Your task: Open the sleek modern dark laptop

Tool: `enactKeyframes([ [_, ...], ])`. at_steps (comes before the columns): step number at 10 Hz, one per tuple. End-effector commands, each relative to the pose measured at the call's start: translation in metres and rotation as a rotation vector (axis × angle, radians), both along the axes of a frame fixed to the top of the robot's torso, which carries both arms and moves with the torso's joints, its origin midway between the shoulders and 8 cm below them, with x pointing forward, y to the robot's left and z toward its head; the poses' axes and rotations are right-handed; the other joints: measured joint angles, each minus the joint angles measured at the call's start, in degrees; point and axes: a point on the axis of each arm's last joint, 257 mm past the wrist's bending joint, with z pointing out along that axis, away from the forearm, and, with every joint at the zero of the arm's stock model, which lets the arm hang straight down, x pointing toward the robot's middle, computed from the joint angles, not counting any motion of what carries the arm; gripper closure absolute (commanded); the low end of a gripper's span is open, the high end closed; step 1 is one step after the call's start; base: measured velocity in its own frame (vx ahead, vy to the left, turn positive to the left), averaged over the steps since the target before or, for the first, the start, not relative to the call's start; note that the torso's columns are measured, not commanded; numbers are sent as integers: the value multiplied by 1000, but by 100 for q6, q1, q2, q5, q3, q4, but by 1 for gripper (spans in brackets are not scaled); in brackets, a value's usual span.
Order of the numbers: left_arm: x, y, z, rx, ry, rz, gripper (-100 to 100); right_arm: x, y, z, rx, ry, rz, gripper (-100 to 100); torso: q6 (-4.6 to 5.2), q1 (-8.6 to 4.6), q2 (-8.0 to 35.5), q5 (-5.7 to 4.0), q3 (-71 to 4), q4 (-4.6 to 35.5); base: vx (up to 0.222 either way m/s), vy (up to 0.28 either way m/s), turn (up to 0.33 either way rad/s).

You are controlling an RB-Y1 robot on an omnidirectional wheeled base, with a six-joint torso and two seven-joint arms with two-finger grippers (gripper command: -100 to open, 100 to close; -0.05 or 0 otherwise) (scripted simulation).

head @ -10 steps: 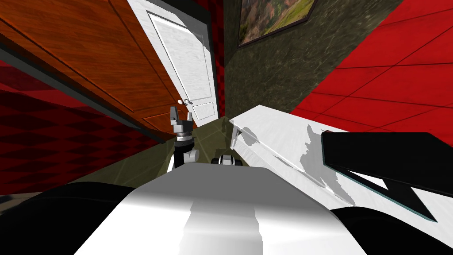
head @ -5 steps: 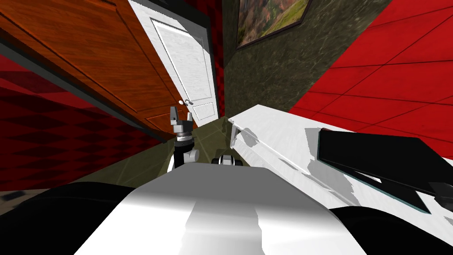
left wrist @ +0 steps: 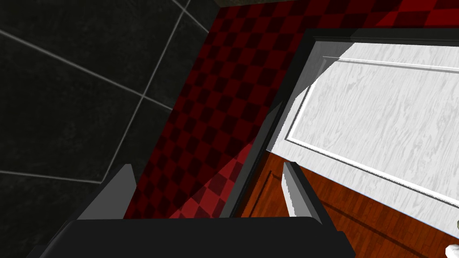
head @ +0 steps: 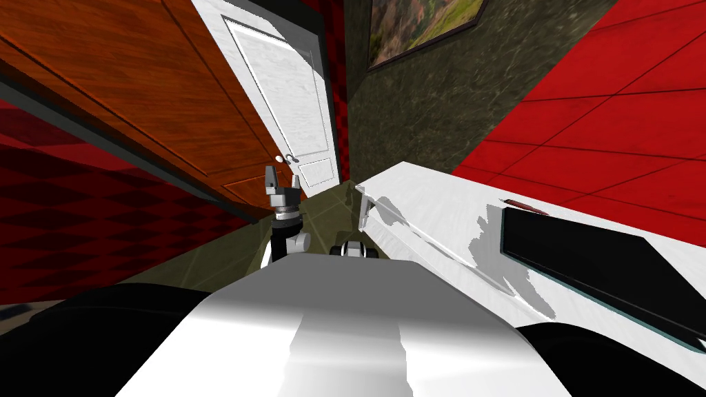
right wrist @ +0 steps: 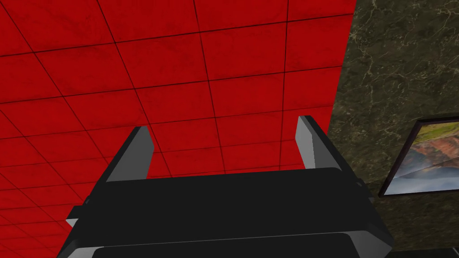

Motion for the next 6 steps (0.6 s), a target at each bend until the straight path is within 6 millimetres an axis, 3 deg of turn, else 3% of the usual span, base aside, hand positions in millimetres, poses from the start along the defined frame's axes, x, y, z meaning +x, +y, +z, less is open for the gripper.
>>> enactKeyframes([
  [1,0,0,0,0,0,0,0,0,1,19,1,-1,7,-100,-1,-1,-2,-1,-1,-1,17,3,-25],
  [2,0,0,0,0,0,0,0,1,1,14,0,0,6,-100,0,-1,-4,-1,-3,-1,6,1,-5],
  [3,0,0,0,0,0,0,0,1,1,15,1,-2,6,0,-1,-2,-4,-2,-2,-1,0,0,0],
  [6,0,0,0,0,0,0,0,1,1,14,1,-1,6,0,-1,1,-8,0,-6,-3,0,0,0],
])
